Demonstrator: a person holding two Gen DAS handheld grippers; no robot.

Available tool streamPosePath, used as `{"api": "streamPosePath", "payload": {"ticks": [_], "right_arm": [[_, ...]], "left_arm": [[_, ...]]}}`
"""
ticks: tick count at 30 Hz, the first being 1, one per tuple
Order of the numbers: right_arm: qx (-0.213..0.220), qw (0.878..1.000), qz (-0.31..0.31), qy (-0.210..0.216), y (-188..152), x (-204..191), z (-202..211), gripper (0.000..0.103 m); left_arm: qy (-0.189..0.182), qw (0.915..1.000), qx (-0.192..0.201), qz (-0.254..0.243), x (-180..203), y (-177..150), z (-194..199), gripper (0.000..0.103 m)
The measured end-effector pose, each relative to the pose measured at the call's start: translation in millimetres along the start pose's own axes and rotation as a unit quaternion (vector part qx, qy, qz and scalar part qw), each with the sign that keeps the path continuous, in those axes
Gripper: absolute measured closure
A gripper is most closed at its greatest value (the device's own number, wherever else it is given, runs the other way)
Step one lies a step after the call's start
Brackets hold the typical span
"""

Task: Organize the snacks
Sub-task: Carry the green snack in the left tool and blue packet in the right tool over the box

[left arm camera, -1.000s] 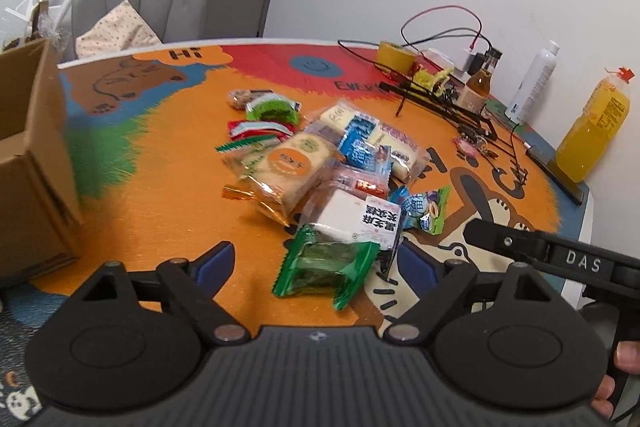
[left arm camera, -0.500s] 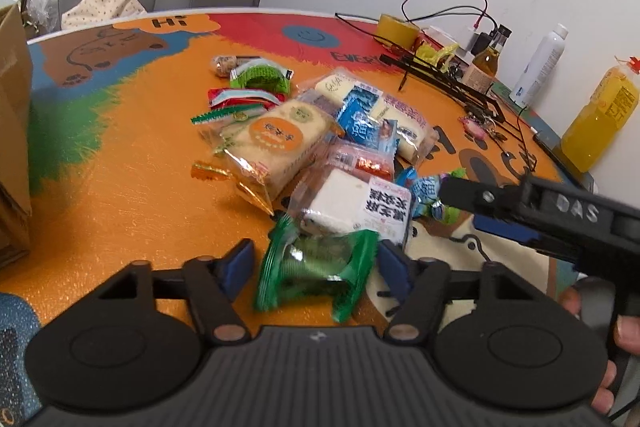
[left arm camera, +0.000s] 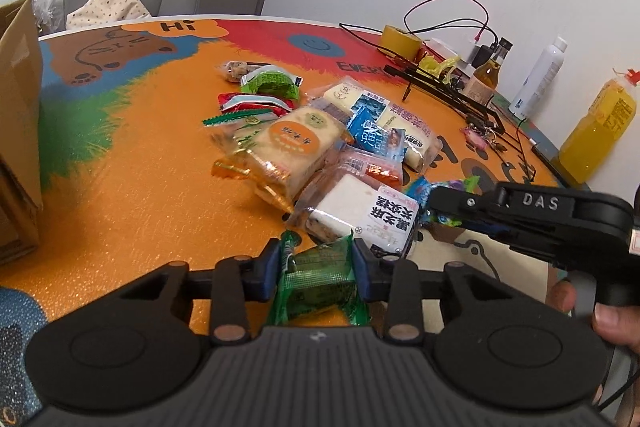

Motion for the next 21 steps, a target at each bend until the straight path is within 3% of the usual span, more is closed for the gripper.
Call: {"api": "streamPosePath", "payload": {"ticks": [21], "right_arm": [[0.041,0.999,0.006,0.023,4.0,-37.0,38.8,0.085]], "left_arm": [[0.005,0.998,0.061,0.013,-20.6,14.6,63.9,0.067]]}}
Point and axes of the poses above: each gripper's, at about its wrist camera, not at the fingertips, and z roughly against the way its jaws point, x to its right, y to its top, the point moved 4 cm from there along -z, roughly the way its jaws point, and after that the axes turned 12 degrees about x, right-handed, at the moved point
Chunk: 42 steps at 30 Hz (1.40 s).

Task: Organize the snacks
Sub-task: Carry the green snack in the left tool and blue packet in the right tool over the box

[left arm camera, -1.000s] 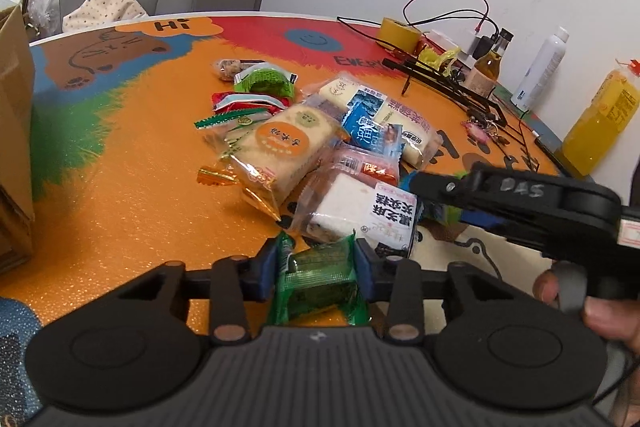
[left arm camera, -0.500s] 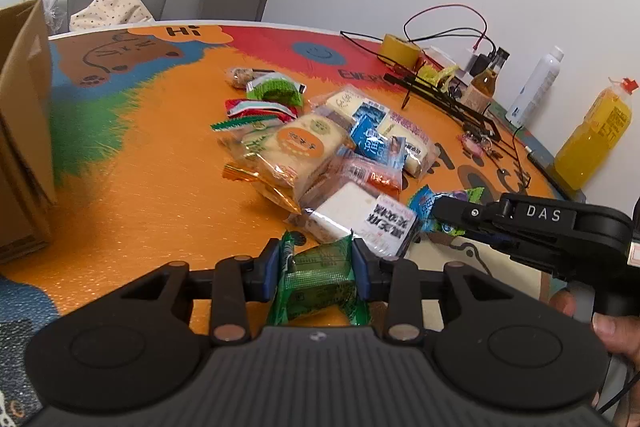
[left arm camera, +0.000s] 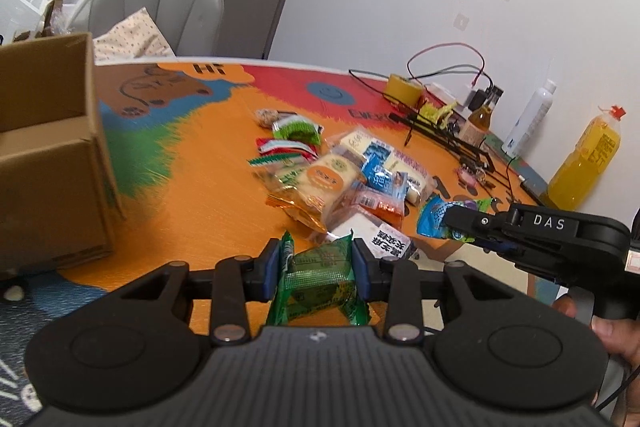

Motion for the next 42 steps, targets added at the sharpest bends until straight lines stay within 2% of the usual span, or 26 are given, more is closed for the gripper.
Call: {"api": "streamPosePath", "payload": {"ticks": [18,31,37,42], "right_arm": [[0.028,0.999,0.03,0.024,-4.6,-49.3,36.3,0.085],[0.041,0.997,0.053,0.031,-5.2,-75.1,58.7,0.085],[0.028,0.997,0.053,0.037,-12.1,-80.6,60.7,0.085],[0.017,0.997,0.056,0.059,-18.0,-93.9,59.0,0.085]], "left_arm": [[0.01,0.9981,0.059,0.015,-30.1,13.3,69.9,0.067],[0.004,0.9954,0.09,0.034,-48.0,18.2,102.8,0.067],[0.022,0.9943,0.098,0.035,-57.3,20.7,116.4,0.067],[0.046,0.9922,0.113,0.03,-65.2,29.9,129.0,0.067]]}}
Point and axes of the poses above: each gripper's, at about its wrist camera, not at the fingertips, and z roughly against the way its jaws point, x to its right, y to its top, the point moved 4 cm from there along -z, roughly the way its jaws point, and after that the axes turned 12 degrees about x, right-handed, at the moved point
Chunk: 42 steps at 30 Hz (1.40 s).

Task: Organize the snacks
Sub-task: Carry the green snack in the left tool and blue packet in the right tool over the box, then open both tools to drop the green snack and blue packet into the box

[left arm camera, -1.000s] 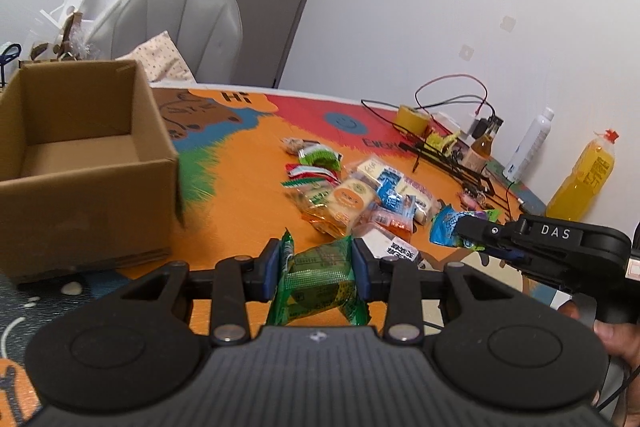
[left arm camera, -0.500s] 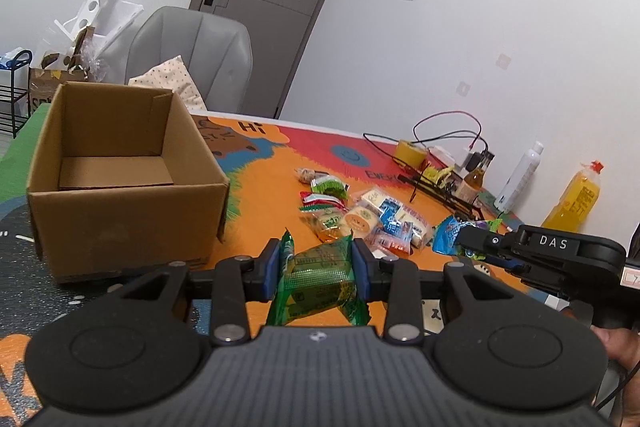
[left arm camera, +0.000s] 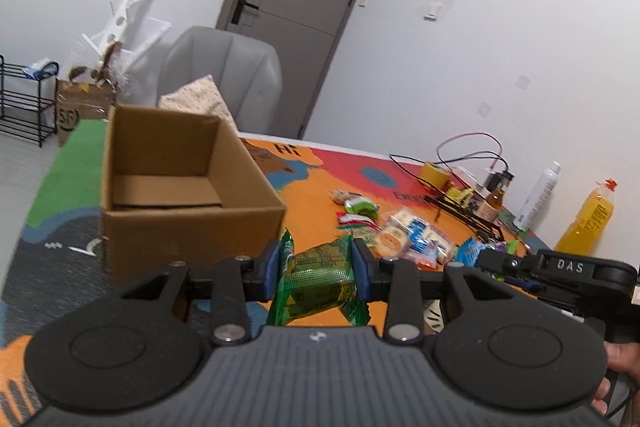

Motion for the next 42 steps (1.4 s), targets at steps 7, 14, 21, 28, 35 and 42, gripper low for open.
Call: {"api": "streamPosePath", "payload": {"ticks": [7,14,21,28,35,42], "right_arm": [[-0.016,0.999,0.008,0.035,-3.8,-24.0,-14.9,0.085],[-0.028,0.998,0.015,0.061,-2.4,-49.2,-35.7,0.085],[-0.042,0.996,0.022,0.077,1.1,-68.8,-60.9,0.085],[-0.052,0.994,0.037,0.088,8.9,-88.7,-83.4,0.085],[-0.064,0.992,0.05,0.098,12.2,-110.7,-103.9,0.085],[-0.085,0.988,0.065,0.112,4.6,-136.1,-124.3,0.085]], "left_arm": [[0.029,0.9995,0.014,-0.004,-15.8,14.5,7.7,0.067],[0.054,0.9983,0.023,-0.003,-33.8,29.2,3.2,0.067],[0.072,0.9971,0.025,0.002,-52.5,40.6,-8.6,0.067],[0.08,0.9965,0.02,0.012,-66.7,48.7,-28.6,0.067],[0.088,0.9957,0.014,0.024,-81.9,54.7,-49.0,0.067],[0.1,0.9943,0.007,0.037,-97.8,59.5,-67.6,0.067]]}}
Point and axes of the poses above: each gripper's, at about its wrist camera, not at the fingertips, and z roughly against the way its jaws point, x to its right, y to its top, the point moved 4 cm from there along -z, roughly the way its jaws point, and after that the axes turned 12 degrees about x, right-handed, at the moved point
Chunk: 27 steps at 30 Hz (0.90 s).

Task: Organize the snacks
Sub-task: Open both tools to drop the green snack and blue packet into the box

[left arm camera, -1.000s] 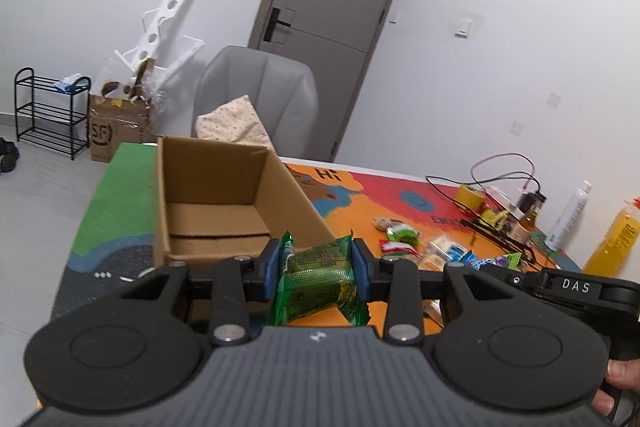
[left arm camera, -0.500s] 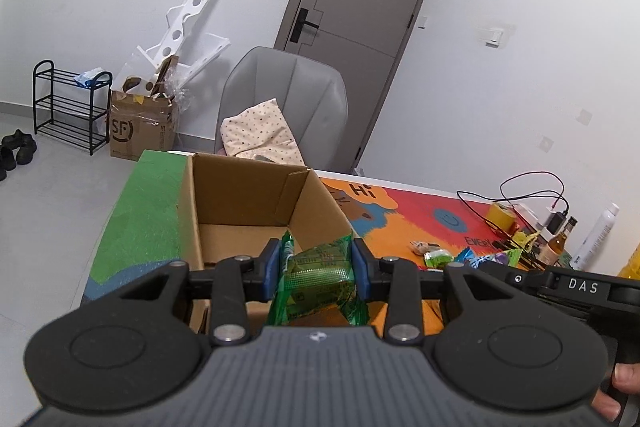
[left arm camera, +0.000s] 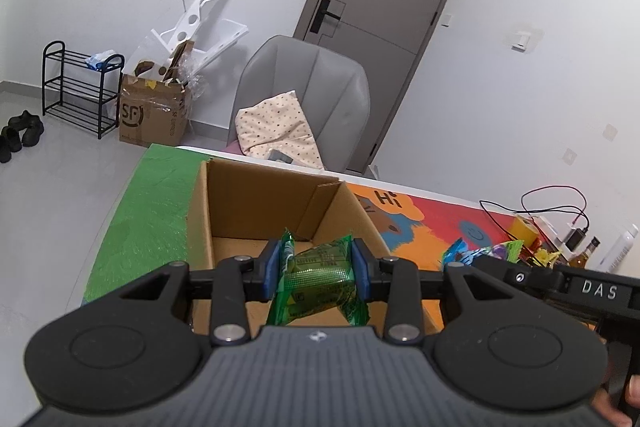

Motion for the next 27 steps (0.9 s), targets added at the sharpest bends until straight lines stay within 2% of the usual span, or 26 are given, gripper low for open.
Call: {"api": "streamPosePath", "payload": {"ticks": [11,14,18,21,23,27], "right_arm": [[-0.028,0.999,0.011,0.026,-9.7,-28.2,-31.8,0.085],[-0.031,0.999,0.005,0.035,-8.8,-31.3,-37.4,0.085],[-0.024,0.999,0.005,0.037,-5.2,-34.2,-39.3,0.071],[-0.018,0.999,0.005,0.034,-4.3,-33.4,-32.6,0.047],[-0.014,0.999,0.008,0.028,-4.3,-30.6,-27.3,0.044],[-0.005,1.0,0.009,0.006,-4.8,-19.6,-14.7,0.031]], "left_arm": [[0.03,0.9994,-0.013,0.012,-9.7,7.6,-12.6,0.062],[0.033,0.9993,-0.008,0.012,-12.9,12.6,-6.4,0.055],[0.047,0.9987,-0.001,0.018,-19.9,17.4,3.9,0.046],[0.054,0.9984,0.003,0.017,-22.2,18.1,12.2,0.034],[0.06,0.9981,0.006,0.012,-21.0,17.7,16.3,0.021],[0.067,0.9976,0.009,0.013,-16.0,15.7,20.9,0.011]]}}
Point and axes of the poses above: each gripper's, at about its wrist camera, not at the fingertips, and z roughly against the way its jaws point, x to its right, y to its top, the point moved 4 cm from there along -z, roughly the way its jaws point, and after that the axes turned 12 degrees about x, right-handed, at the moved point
